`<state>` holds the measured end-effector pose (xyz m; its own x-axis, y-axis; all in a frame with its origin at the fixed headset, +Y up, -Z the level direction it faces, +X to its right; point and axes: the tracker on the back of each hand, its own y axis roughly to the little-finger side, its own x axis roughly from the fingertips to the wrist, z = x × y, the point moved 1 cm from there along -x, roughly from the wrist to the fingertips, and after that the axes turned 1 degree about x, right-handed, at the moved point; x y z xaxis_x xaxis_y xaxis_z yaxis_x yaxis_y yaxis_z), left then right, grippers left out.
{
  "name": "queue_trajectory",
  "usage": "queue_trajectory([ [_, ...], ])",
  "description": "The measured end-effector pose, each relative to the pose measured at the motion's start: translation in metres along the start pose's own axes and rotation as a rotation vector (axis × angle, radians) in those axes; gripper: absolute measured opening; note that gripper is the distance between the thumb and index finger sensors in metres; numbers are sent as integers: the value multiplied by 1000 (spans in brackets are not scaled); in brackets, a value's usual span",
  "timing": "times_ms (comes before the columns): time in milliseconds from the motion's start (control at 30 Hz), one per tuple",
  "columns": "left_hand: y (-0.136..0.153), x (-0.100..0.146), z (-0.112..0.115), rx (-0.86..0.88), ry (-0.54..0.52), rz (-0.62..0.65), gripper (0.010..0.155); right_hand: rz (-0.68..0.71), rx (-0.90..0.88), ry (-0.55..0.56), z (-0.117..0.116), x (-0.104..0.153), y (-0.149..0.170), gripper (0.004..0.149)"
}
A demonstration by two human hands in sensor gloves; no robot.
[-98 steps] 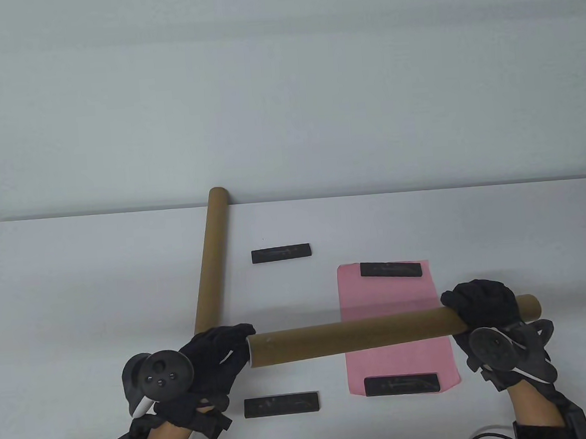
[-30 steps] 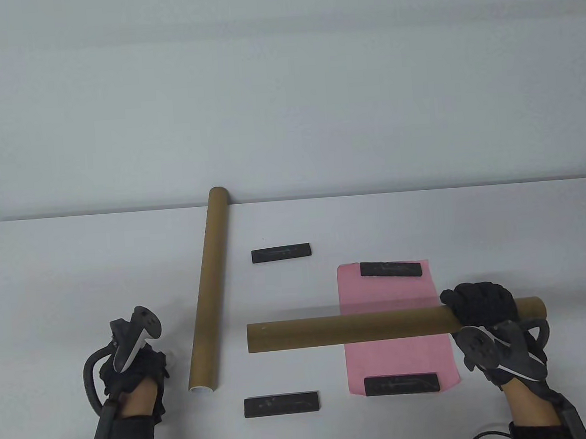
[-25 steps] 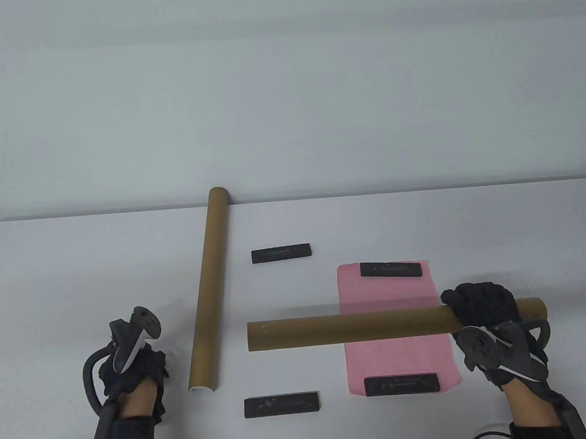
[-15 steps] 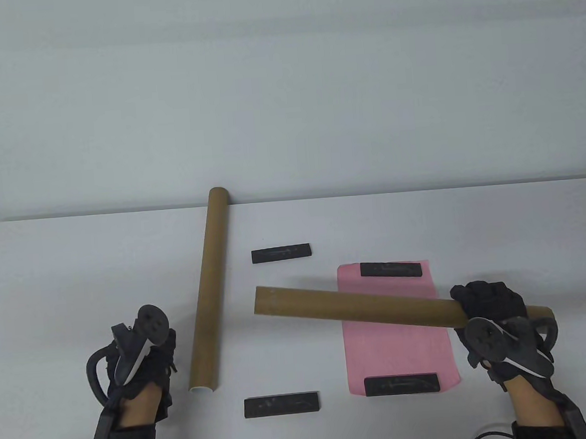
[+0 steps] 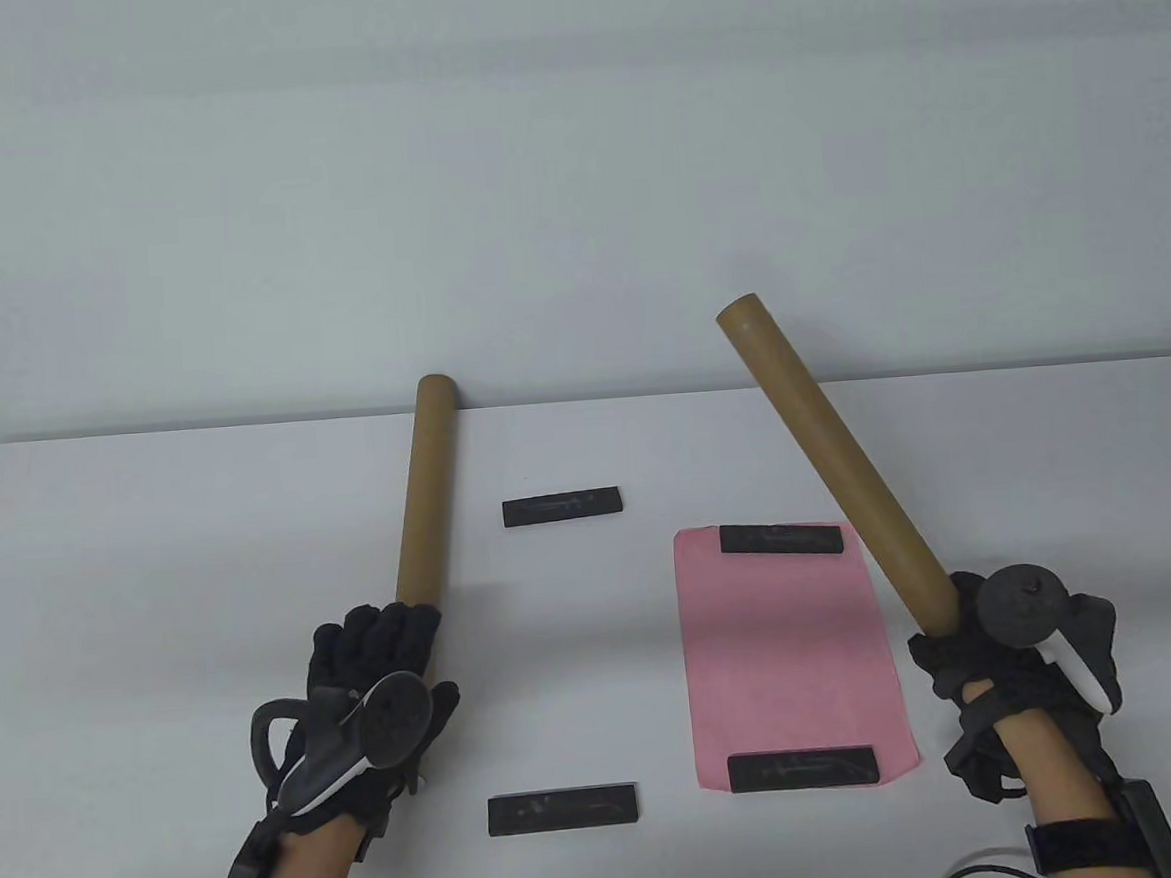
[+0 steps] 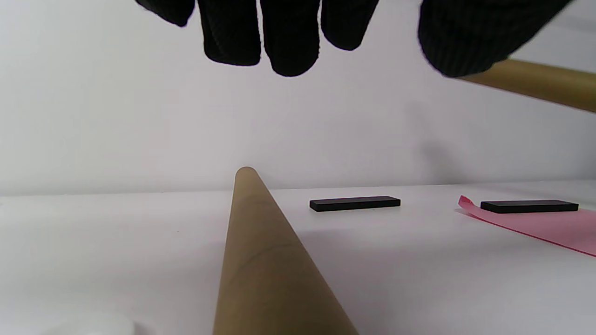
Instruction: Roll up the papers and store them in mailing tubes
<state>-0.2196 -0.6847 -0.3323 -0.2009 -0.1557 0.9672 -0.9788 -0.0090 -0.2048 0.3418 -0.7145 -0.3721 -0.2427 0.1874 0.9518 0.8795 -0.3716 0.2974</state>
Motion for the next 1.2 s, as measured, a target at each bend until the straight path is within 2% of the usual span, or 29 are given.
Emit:
queue_trajectory([
  [200, -3, 1, 2, -17, 23, 25, 80, -228, 84, -133, -2, -35, 3, 81],
  [333, -6, 1, 3, -20, 25, 35, 80, -355, 118, -150, -6, -54, 5, 81],
  [533, -7, -2, 9, -29, 52, 38, 79, -446, 207, -175, -16, -74, 3, 81],
  [833, -2, -1, 7, -19, 55, 11, 79, -497, 282, -178, -27, -91, 4, 81],
  [1200, -1, -1, 8, -18, 72, 4, 79, -463, 322, -138, -38, -97, 3, 83],
])
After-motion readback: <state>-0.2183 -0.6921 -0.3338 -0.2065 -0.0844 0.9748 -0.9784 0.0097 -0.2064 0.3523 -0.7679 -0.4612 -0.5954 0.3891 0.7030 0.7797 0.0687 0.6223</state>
